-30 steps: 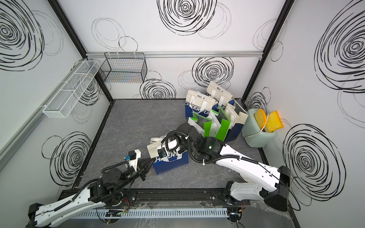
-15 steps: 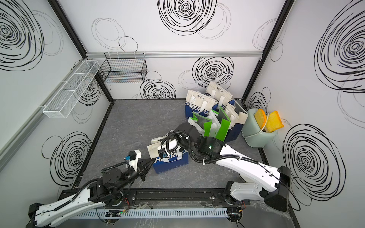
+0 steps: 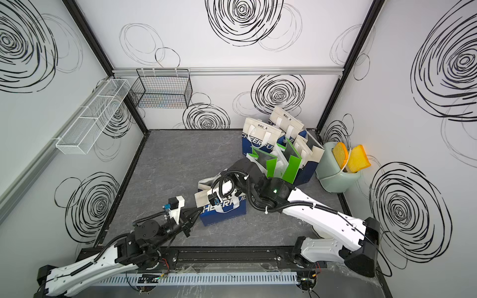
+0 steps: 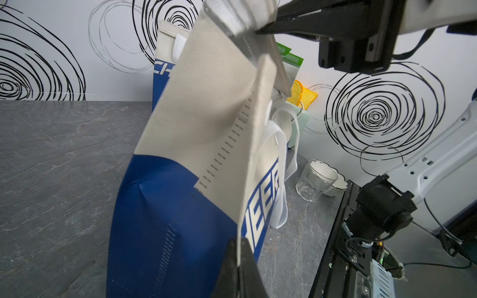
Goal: Open the takeout bag
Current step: Open the takeout bag at the center of the board.
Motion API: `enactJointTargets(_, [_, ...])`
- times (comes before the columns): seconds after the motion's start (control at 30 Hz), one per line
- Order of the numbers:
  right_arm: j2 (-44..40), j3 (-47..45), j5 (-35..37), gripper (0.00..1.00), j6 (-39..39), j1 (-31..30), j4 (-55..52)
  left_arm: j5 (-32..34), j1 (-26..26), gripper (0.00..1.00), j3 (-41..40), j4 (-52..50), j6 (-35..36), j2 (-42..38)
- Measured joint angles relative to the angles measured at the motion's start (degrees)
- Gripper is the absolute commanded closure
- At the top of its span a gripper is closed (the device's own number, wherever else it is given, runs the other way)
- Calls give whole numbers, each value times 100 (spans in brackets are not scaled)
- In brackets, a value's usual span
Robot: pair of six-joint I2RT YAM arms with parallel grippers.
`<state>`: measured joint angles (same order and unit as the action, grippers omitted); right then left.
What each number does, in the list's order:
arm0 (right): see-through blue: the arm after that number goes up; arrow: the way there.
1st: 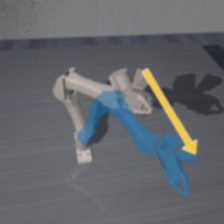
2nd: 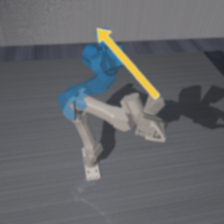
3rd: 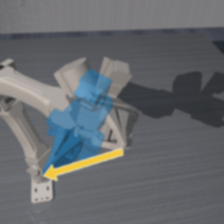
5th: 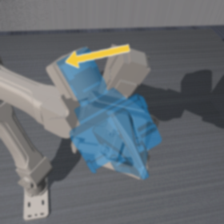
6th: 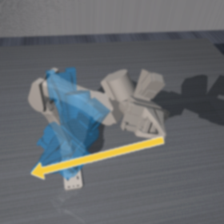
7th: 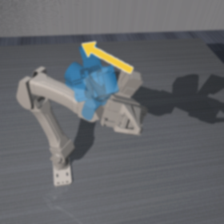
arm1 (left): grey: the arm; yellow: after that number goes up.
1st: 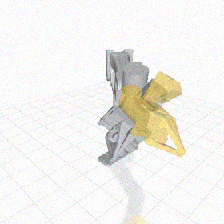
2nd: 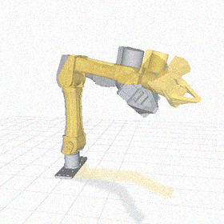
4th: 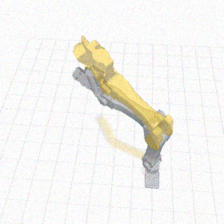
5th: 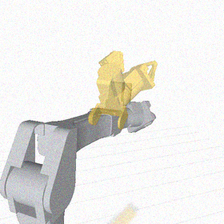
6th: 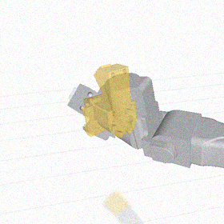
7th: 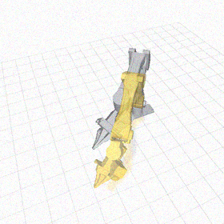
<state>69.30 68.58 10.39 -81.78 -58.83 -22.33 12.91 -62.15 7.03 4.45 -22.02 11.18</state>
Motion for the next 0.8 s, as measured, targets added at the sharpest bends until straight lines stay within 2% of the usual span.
enactJointTargets(0.67, [103,479,-66,100,-302,133,-87,-9,-11,100,0,-157,9,13])
enactJointTargets(0.7, [103,476,-74,98,-264,133,-87,-4,-11,100,0,-155,9,13])
enactJointTargets(0.77, [103,470,-81,86,-179,133,-87,-2,-11,100,0,-155,9,13])
enactJointTargets(0.8, [103,466,-94,74,-125,133,-79,2,-11,98,0,-157,9,13])
